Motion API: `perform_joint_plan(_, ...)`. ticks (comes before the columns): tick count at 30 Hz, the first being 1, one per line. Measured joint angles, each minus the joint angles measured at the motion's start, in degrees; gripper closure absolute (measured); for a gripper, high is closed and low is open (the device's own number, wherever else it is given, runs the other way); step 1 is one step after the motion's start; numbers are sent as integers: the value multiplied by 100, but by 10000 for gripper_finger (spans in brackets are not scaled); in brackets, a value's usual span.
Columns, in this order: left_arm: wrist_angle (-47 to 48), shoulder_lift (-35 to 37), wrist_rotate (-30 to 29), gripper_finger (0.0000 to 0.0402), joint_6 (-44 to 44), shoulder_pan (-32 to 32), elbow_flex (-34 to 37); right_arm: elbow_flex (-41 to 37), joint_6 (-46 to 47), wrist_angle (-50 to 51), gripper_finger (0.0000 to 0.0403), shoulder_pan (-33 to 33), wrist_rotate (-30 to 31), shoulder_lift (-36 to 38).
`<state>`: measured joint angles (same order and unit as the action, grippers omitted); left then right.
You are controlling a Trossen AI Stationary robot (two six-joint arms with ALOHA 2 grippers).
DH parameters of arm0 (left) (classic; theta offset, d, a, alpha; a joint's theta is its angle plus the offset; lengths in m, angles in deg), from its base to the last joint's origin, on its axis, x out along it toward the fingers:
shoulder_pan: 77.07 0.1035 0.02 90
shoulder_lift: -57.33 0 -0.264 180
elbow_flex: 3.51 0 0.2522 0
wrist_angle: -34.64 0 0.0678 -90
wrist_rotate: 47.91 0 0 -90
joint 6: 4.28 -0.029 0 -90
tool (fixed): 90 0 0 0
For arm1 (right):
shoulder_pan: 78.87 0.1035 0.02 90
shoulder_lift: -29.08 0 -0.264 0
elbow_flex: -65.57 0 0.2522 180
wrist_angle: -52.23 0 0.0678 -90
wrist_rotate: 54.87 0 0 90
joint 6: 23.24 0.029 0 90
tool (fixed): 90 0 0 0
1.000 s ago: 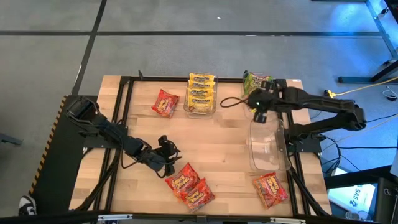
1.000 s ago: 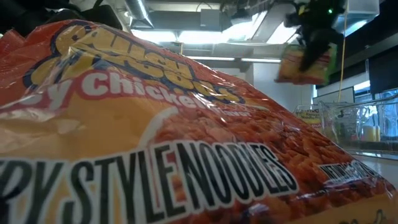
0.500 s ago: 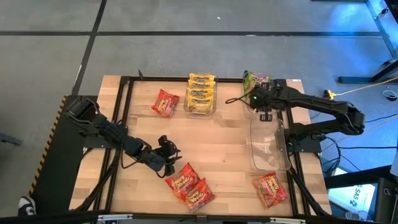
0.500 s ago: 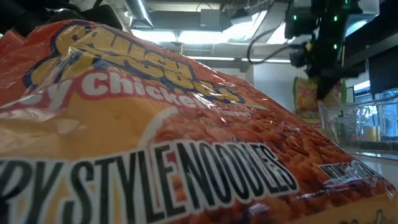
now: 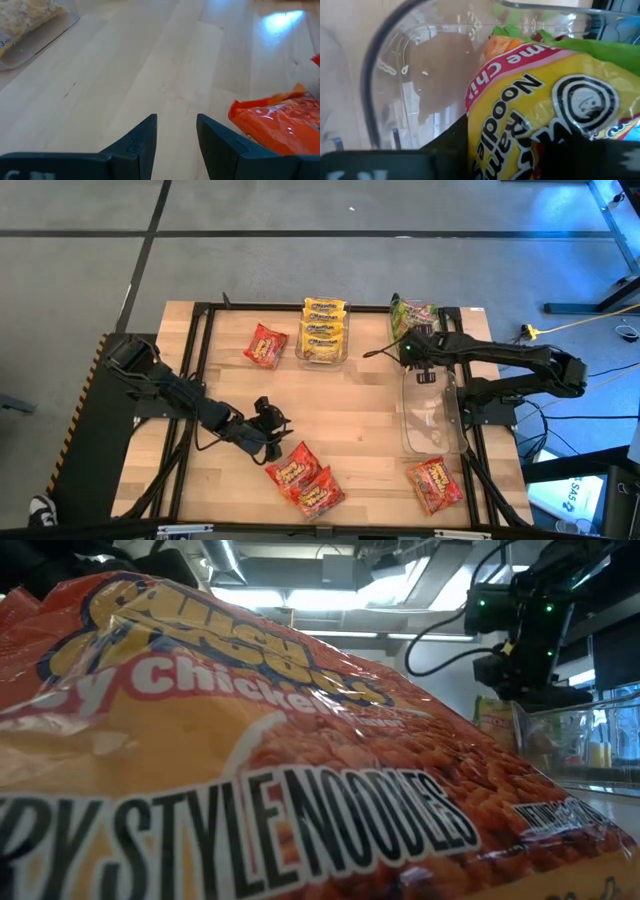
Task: Sort Maruchan noodles
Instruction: Put the green noodle pack into the top right transparent bin, then put the orange noodle pack into the bottom right transparent bin
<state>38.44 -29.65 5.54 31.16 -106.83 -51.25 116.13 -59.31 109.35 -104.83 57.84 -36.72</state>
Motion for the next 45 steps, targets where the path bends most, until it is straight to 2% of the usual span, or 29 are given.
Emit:
perform_joint_plan(4, 0, 0, -5, 268, -2, 2, 0, 0, 9, -20, 254, 0, -25, 4)
perform_joint_plan(10, 0, 0, -5, 268, -4, 2, 0, 38, 234, -16, 200, 4, 68, 5)
perform_joint_plan(18, 2, 0, -2, 268, -7, 2, 0, 729, 425, 634, 162, 9, 0, -11)
perform_joint_plan(24, 7, 0, -2, 268, -20, 2, 0, 1348, 754, 1347, 160, 9, -30, -7)
perform_joint_plan(28, 9, 0, -1, 268, -20, 2, 0, 1449, 1033, 1375, 160, 6, -115, -7)
perform_joint_plan(32, 9, 0, -1, 268, -20, 2, 0, 1233, 1294, 1233, 180, 4, 36, -7)
perform_joint_plan(35, 9, 0, -1, 268, -18, 2, 0, 901, 1373, 1046, 203, 4, -267, -7)
perform_joint_plan(39, 8, 0, -6, 268, -17, 2, 0, 499, 1337, 727, 225, 6, -328, -9)
perform_joint_plan(42, 9, 0, -23, 268, -17, 2, 0, 549, 1303, 783, 233, 9, -43, -9)
perform_joint_plan(45, 3, 0, -43, 268, -17, 6, 0, 1012, 1396, 1149, 235, 9, 228, -9)
